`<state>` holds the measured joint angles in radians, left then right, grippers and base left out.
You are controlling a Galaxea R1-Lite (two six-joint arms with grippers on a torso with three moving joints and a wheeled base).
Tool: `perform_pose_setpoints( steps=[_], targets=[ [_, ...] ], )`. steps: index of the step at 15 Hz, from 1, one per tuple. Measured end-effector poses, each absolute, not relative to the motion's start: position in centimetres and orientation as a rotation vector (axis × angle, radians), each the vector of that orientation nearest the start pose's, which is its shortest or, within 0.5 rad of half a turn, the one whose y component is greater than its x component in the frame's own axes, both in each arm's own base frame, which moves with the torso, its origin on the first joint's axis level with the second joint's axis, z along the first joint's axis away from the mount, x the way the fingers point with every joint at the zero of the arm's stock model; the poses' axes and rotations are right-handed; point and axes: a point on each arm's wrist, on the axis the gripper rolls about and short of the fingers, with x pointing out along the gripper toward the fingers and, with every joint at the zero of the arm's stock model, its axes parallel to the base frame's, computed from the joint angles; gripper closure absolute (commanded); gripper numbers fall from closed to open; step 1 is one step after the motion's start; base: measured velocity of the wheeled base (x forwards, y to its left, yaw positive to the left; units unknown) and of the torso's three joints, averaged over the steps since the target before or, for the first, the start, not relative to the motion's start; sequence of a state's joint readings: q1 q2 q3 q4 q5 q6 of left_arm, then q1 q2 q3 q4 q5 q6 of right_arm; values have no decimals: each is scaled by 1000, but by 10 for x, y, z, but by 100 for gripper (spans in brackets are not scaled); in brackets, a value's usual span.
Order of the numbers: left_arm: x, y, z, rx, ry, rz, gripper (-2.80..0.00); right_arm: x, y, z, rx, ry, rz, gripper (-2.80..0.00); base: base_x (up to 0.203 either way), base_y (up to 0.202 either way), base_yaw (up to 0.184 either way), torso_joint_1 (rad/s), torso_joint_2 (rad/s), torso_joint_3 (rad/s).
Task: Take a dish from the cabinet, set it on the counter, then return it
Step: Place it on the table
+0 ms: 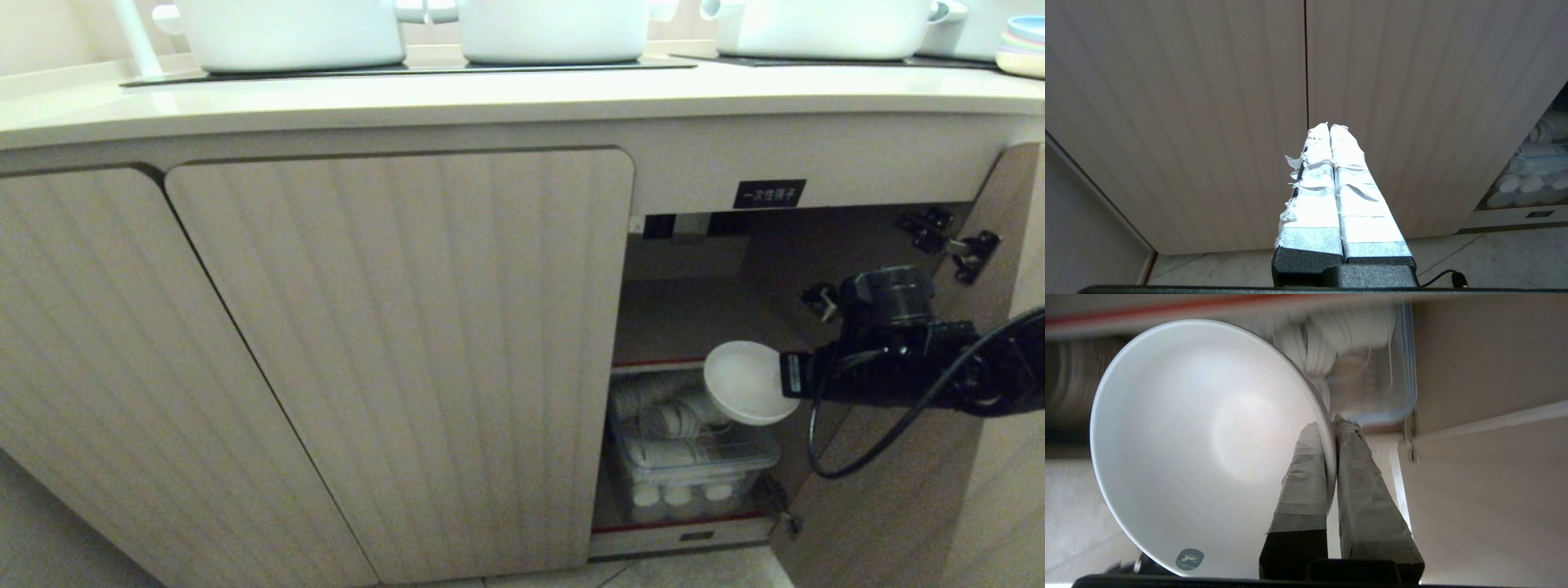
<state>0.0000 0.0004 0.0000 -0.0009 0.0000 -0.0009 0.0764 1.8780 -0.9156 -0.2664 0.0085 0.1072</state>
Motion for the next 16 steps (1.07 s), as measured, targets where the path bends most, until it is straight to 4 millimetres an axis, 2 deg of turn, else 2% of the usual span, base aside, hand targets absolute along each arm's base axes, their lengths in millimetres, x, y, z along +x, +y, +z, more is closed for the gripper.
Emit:
perform_pose_setpoints(
  steps=[6, 16],
  targets=[
    [-23, 0, 76, -1, 0, 0, 0, 274, 35, 129, 64, 713, 94, 0, 0, 0, 0, 0, 0, 0],
    [-23, 0, 76, -1, 0, 0, 0, 163, 29, 129, 41, 688, 147, 0, 0, 0, 0, 0, 0, 0]
  ],
)
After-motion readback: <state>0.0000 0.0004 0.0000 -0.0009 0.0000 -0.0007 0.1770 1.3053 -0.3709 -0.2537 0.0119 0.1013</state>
